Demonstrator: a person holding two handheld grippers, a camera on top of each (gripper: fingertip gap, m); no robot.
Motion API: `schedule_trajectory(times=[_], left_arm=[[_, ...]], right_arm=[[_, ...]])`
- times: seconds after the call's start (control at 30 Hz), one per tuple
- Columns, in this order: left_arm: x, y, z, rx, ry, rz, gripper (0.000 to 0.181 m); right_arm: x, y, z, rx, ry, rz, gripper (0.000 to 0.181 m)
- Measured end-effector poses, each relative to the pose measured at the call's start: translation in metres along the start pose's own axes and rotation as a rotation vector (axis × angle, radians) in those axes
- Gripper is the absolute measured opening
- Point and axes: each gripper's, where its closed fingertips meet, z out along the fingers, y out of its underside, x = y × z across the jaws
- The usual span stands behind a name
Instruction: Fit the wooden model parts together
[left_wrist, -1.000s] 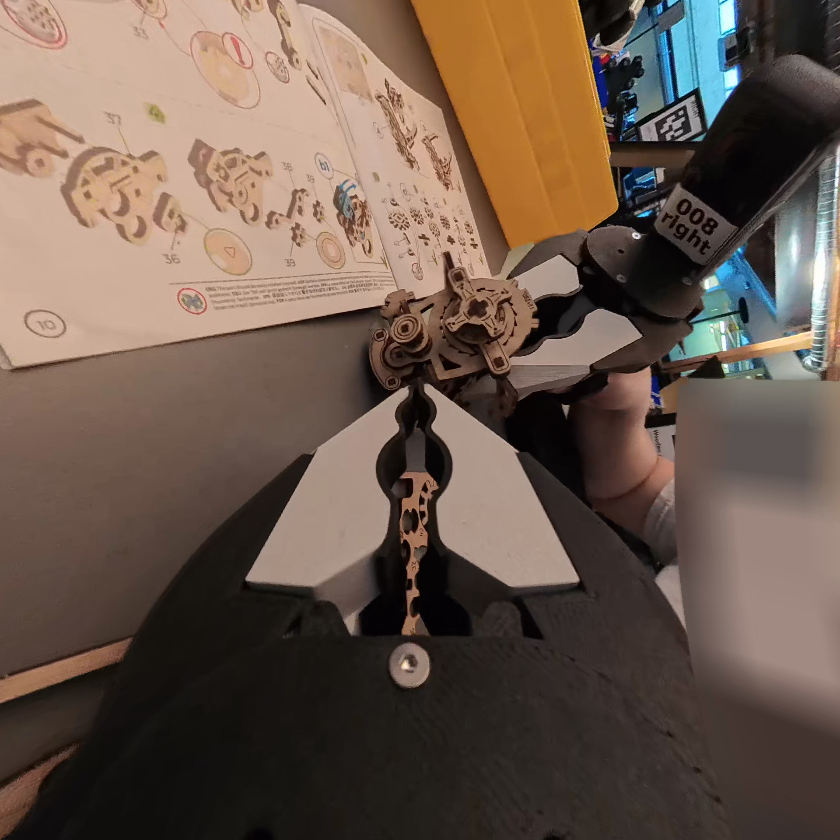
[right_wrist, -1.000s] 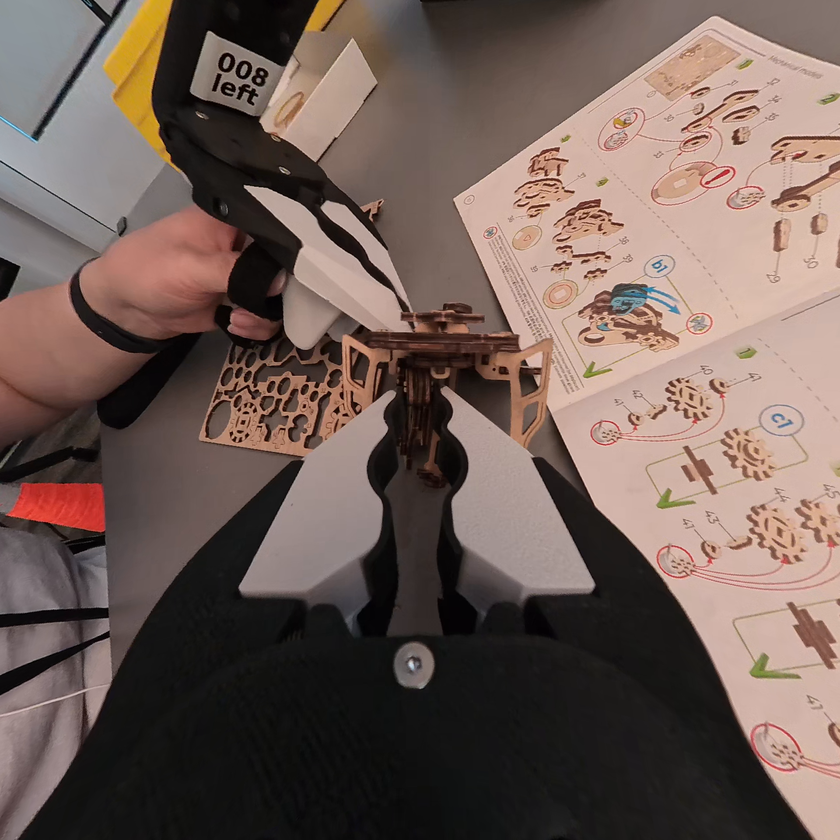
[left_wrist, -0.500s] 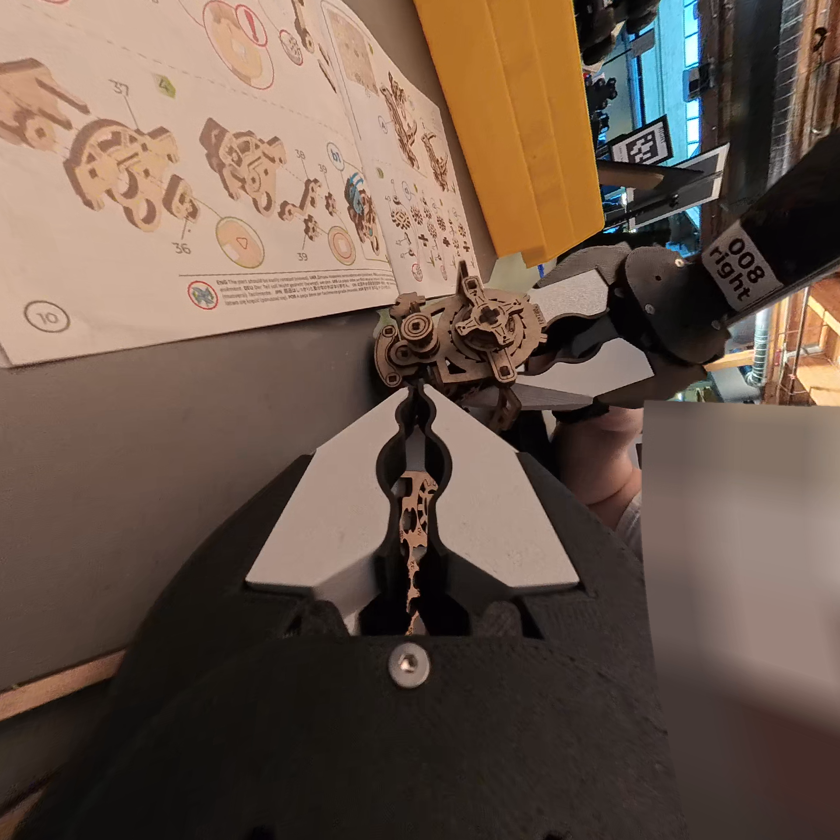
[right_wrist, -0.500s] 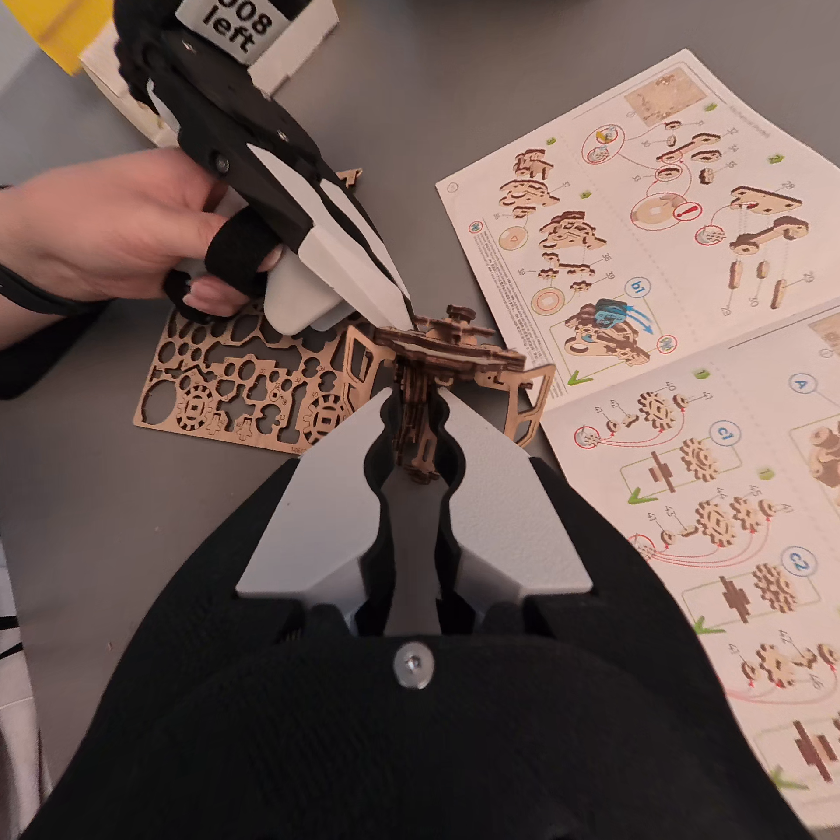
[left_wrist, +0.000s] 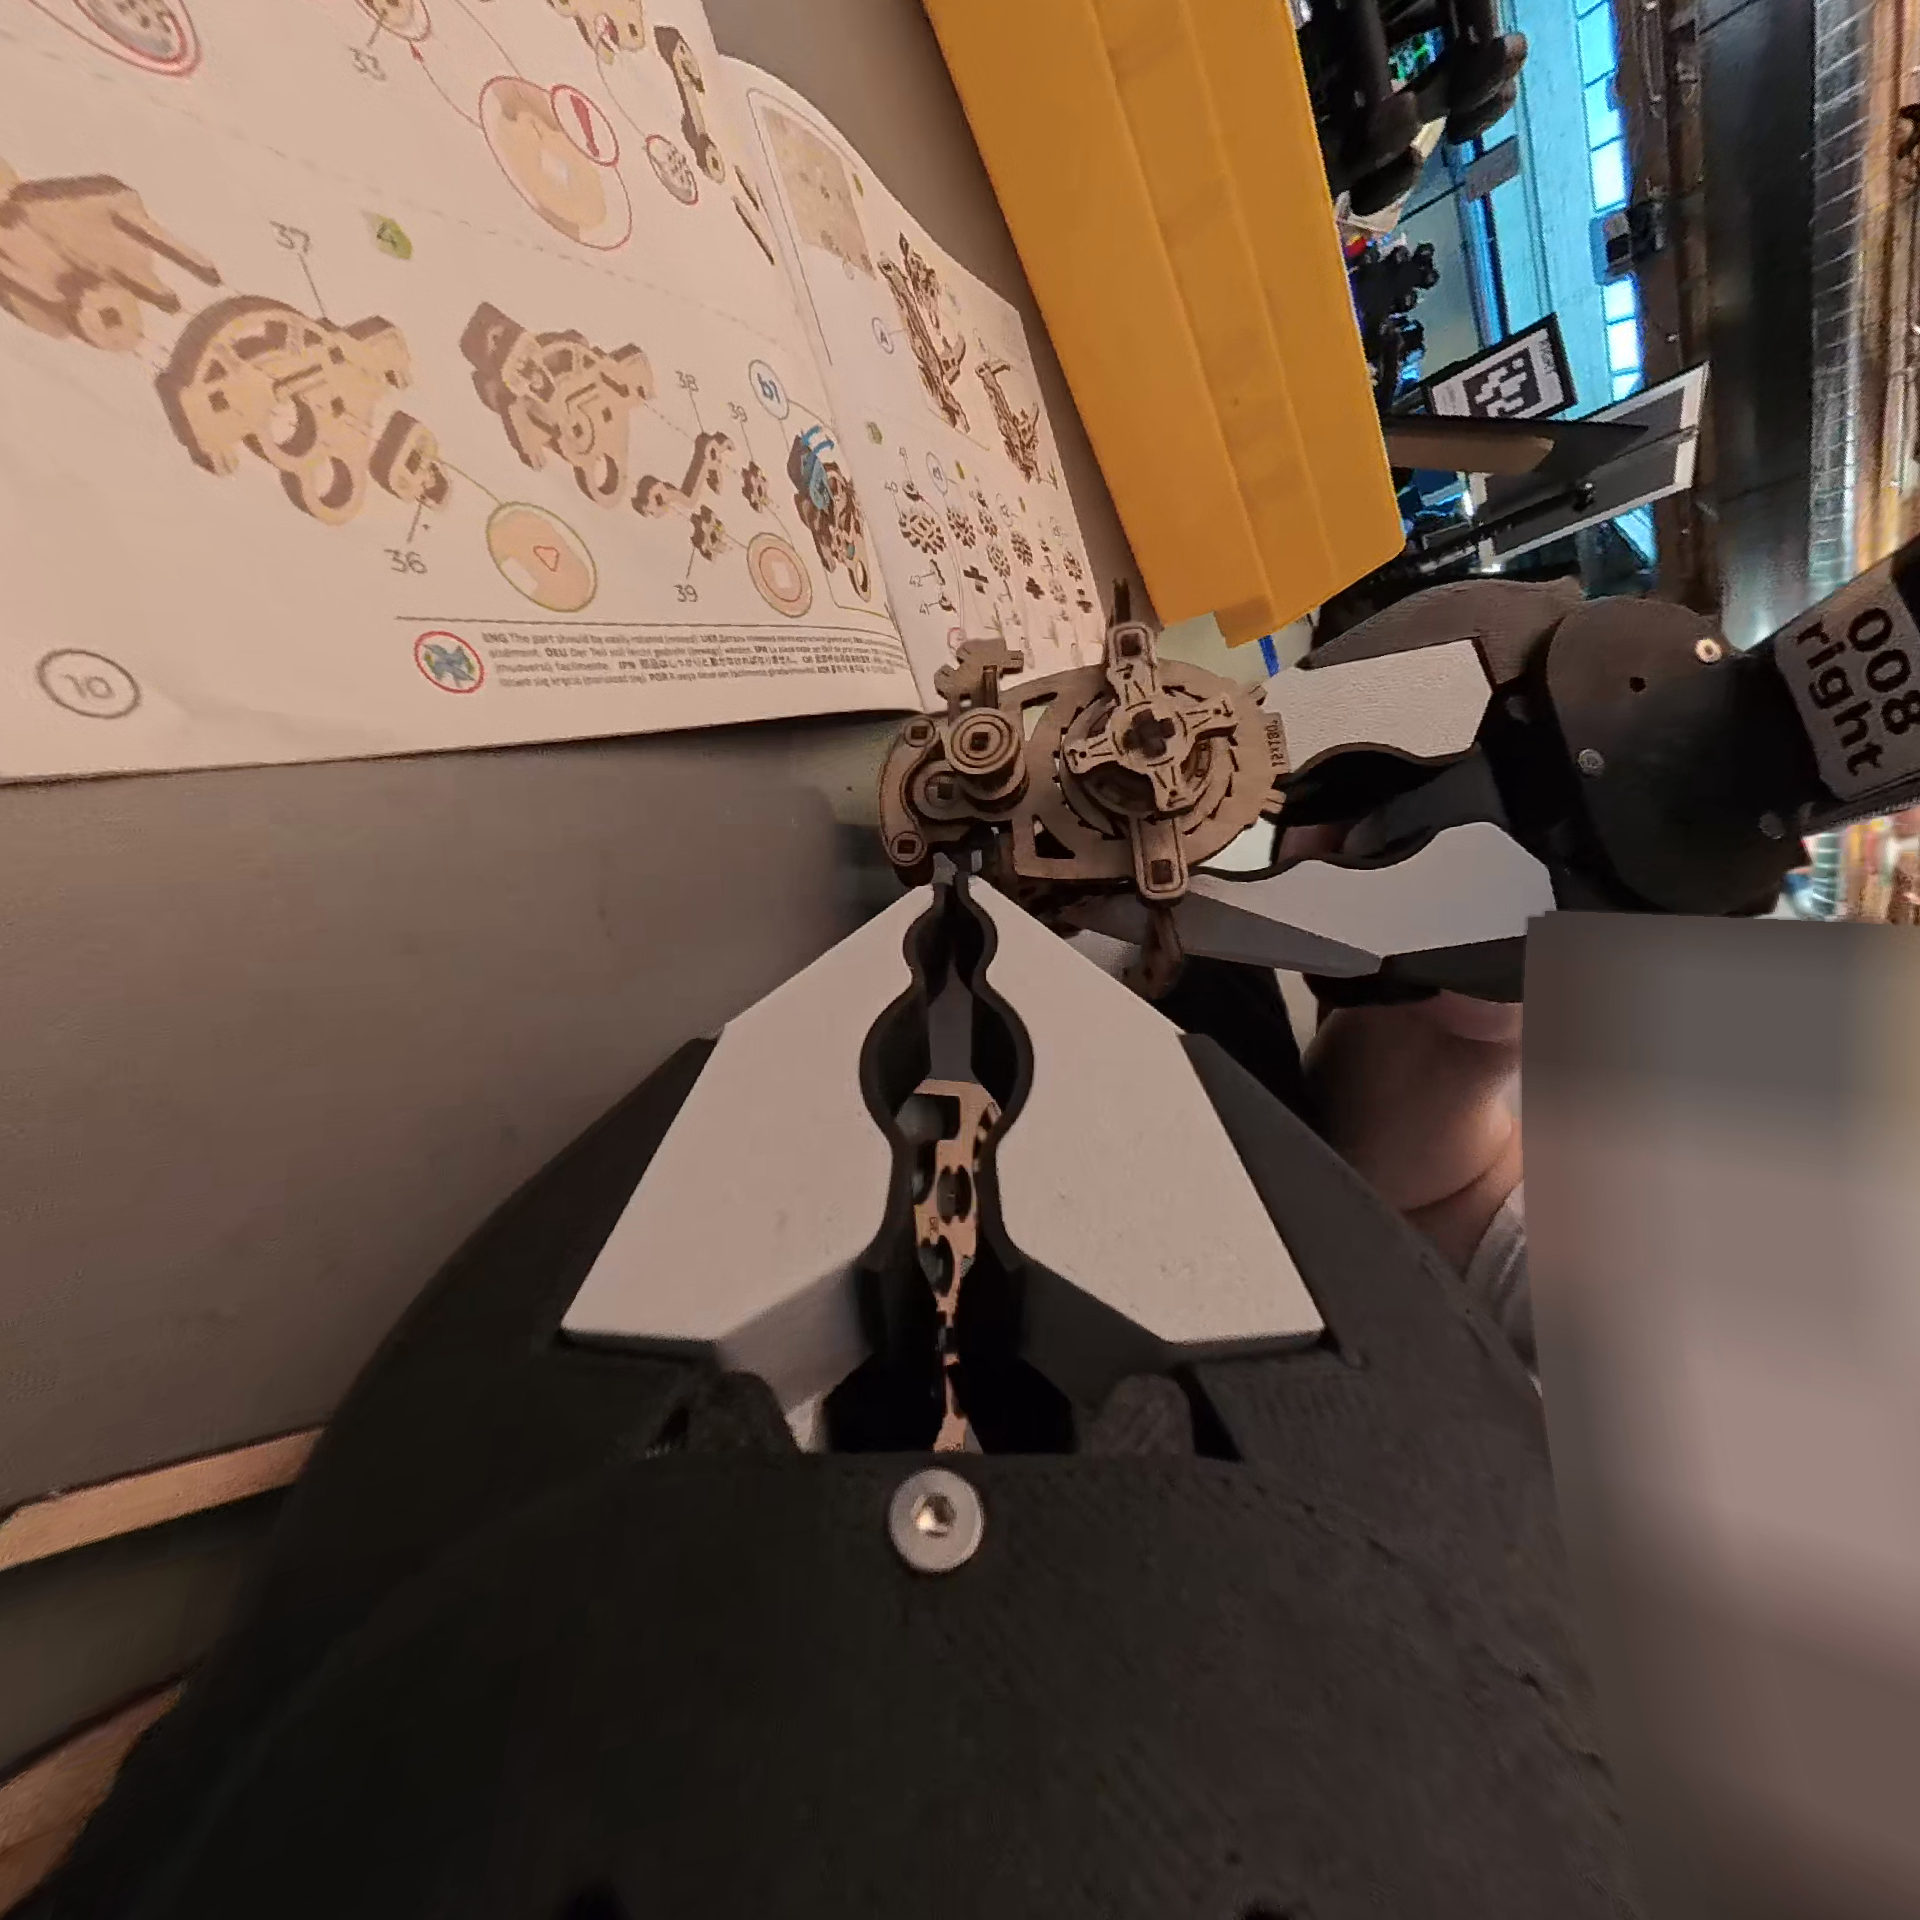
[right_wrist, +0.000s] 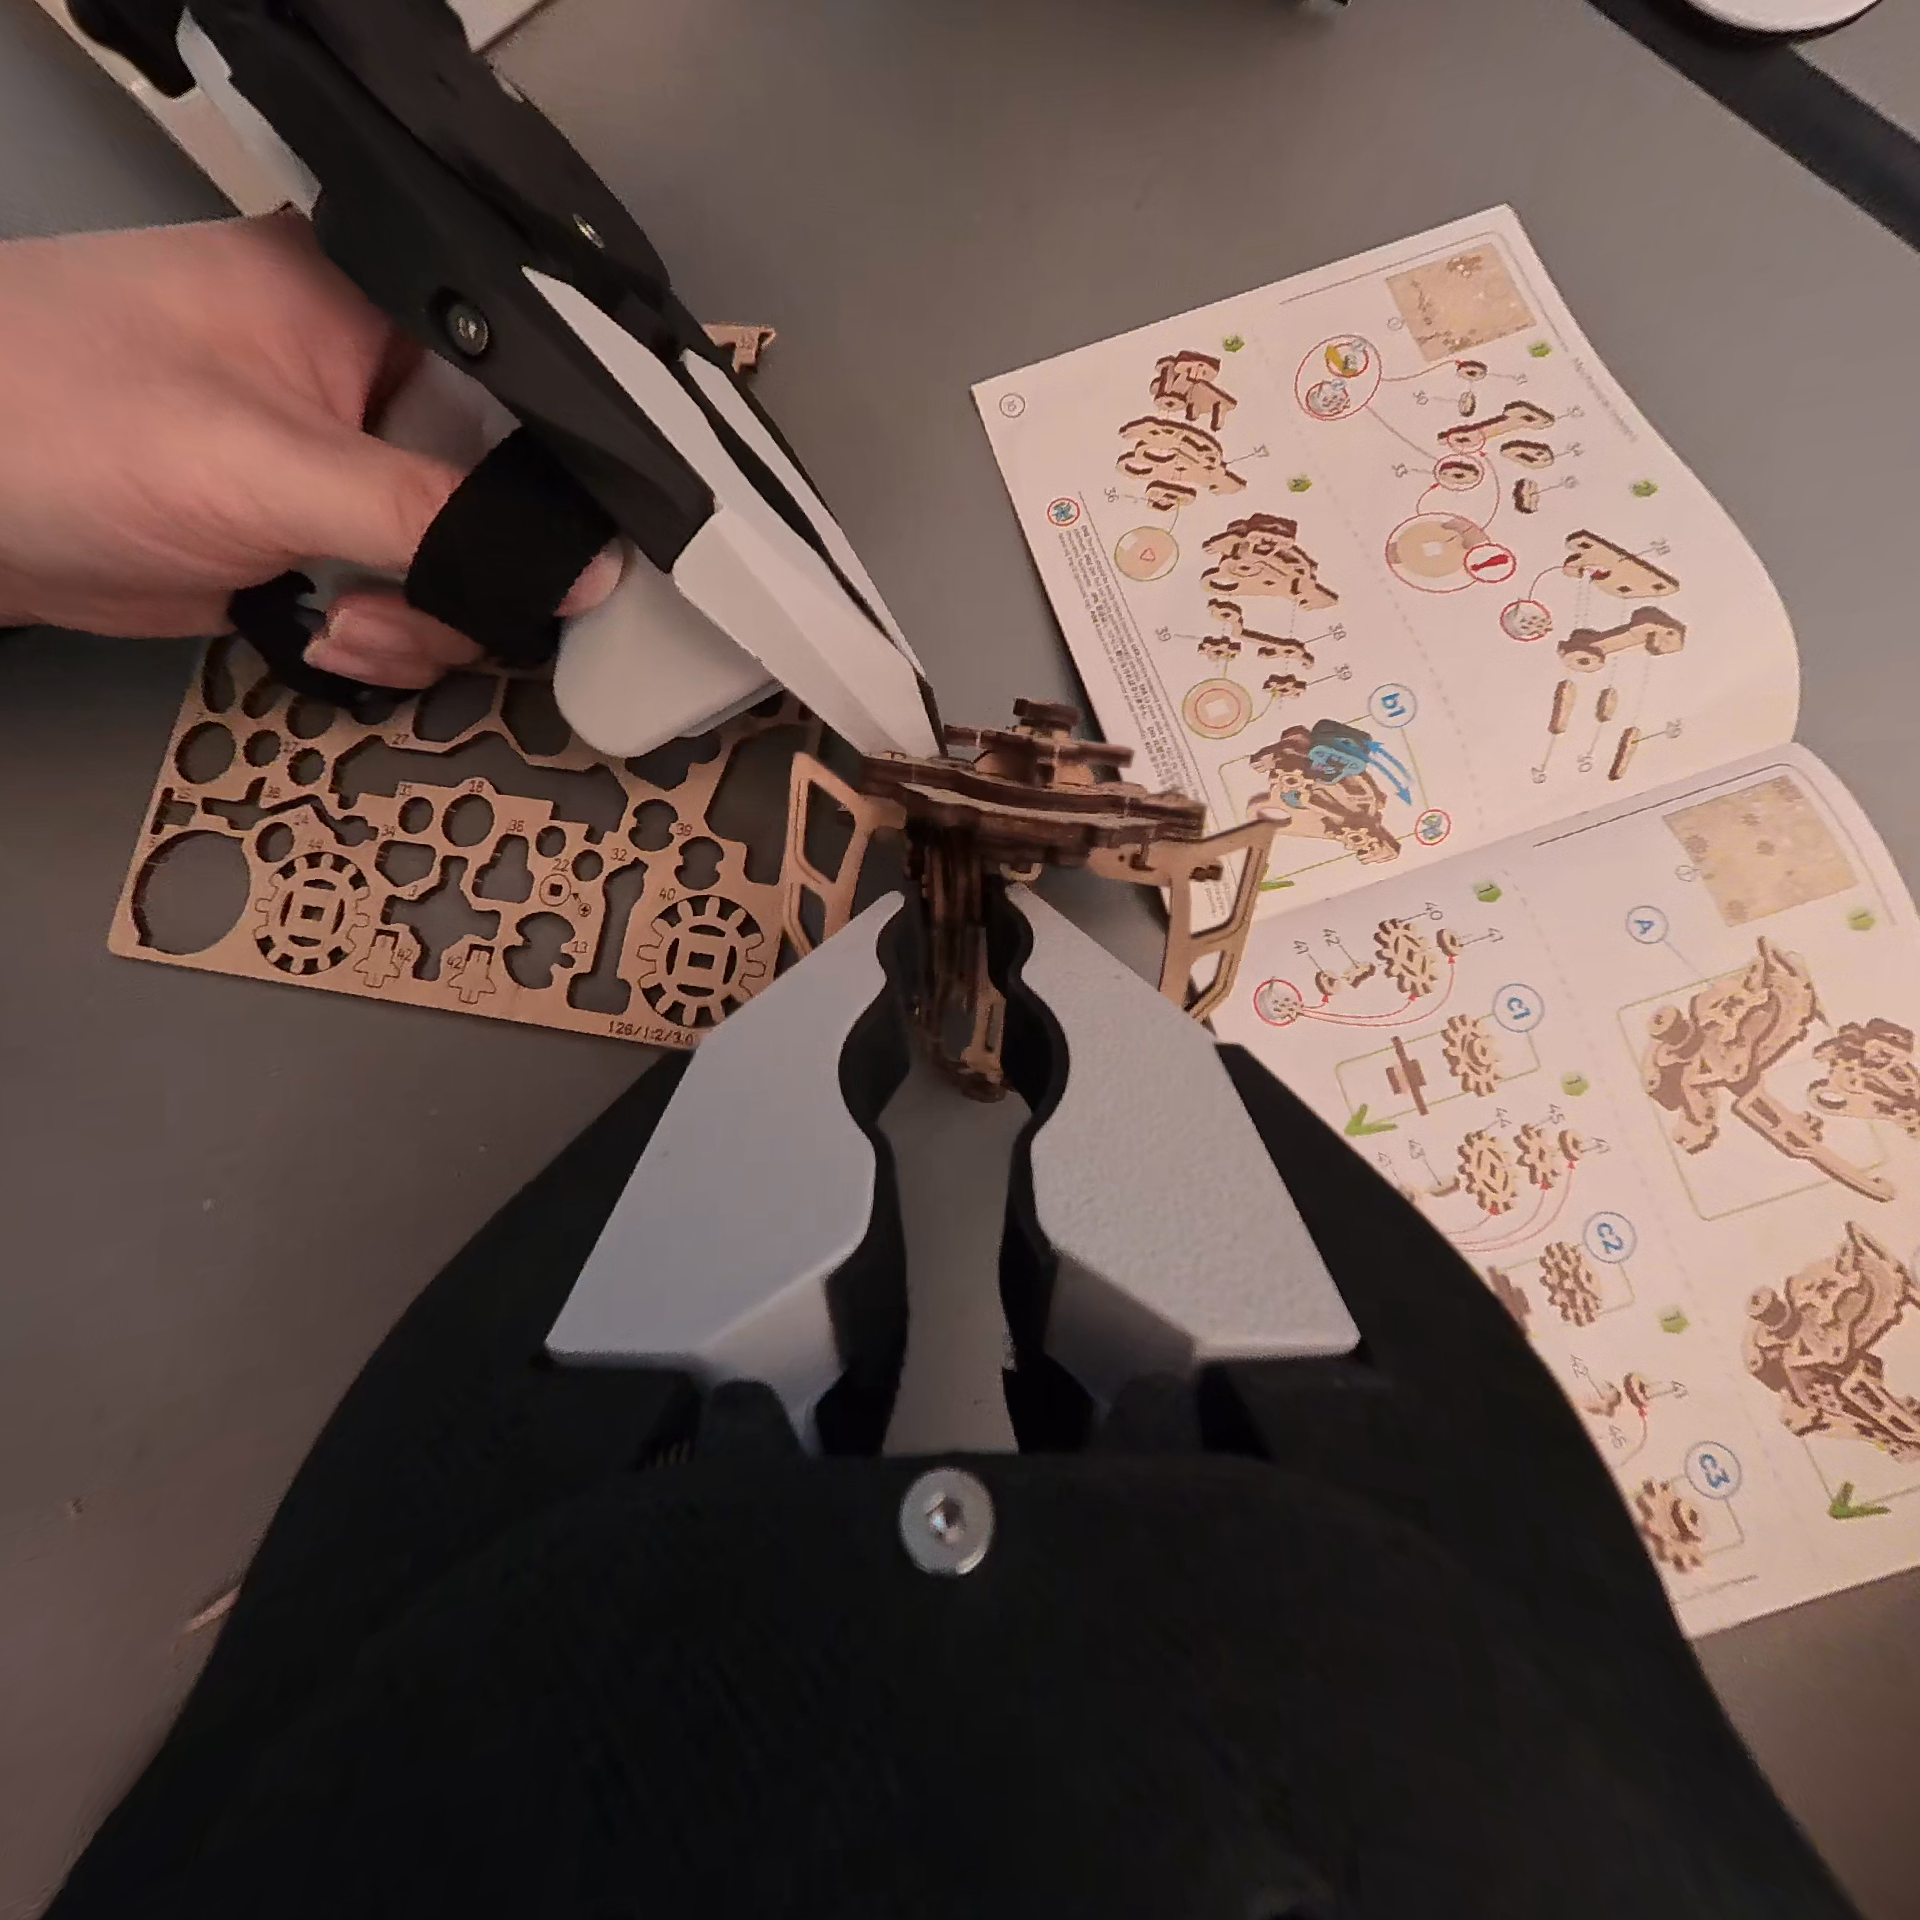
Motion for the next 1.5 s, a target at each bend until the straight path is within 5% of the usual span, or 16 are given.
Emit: schedule_trajectory(times=[0.73,1.13,1.5], left_arm=[[0.0,0.001,0.0,0.011,0.001,0.002,0.0],[0.007,0.0,0.003,0.03,-0.017,0.093,0.0],[0.004,-0.001,0.01,0.007,-0.013,0.049,0.0]], right_arm=[[-0.001,-0.002,0.0,0.155,-0.172,0.183,0.014],[0.008,0.004,-0.006,0.04,-0.033,0.093,0.01],[0.009,0.007,-0.007,0.015,-0.078,0.125,0.009]])
